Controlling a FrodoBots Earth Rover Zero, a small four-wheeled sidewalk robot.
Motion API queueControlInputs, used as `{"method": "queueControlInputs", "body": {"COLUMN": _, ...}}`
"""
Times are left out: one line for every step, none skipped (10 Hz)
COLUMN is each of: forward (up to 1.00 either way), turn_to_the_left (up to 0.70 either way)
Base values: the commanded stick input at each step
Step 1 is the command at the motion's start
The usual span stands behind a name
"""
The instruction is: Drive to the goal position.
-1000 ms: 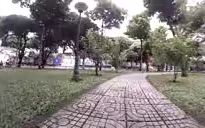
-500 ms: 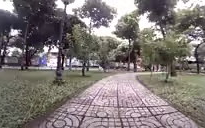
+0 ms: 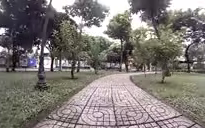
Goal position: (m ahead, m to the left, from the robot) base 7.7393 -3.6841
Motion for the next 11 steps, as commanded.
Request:
{"method": "queueControlInputs", "body": {"forward": 1.00, "turn_to_the_left": 0.00}}
{"method": "queueControlInputs", "body": {"forward": 1.00, "turn_to_the_left": 0.00}}
{"method": "queueControlInputs", "body": {"forward": 1.00, "turn_to_the_left": 0.00}}
{"method": "queueControlInputs", "body": {"forward": 1.00, "turn_to_the_left": 0.00}}
{"method": "queueControlInputs", "body": {"forward": 1.00, "turn_to_the_left": 0.00}}
{"method": "queueControlInputs", "body": {"forward": 1.00, "turn_to_the_left": 0.00}}
{"method": "queueControlInputs", "body": {"forward": 1.00, "turn_to_the_left": 0.00}}
{"method": "queueControlInputs", "body": {"forward": 1.00, "turn_to_the_left": 0.00}}
{"method": "queueControlInputs", "body": {"forward": 1.00, "turn_to_the_left": 0.00}}
{"method": "queueControlInputs", "body": {"forward": 1.00, "turn_to_the_left": 0.00}}
{"method": "queueControlInputs", "body": {"forward": 1.00, "turn_to_the_left": 0.00}}
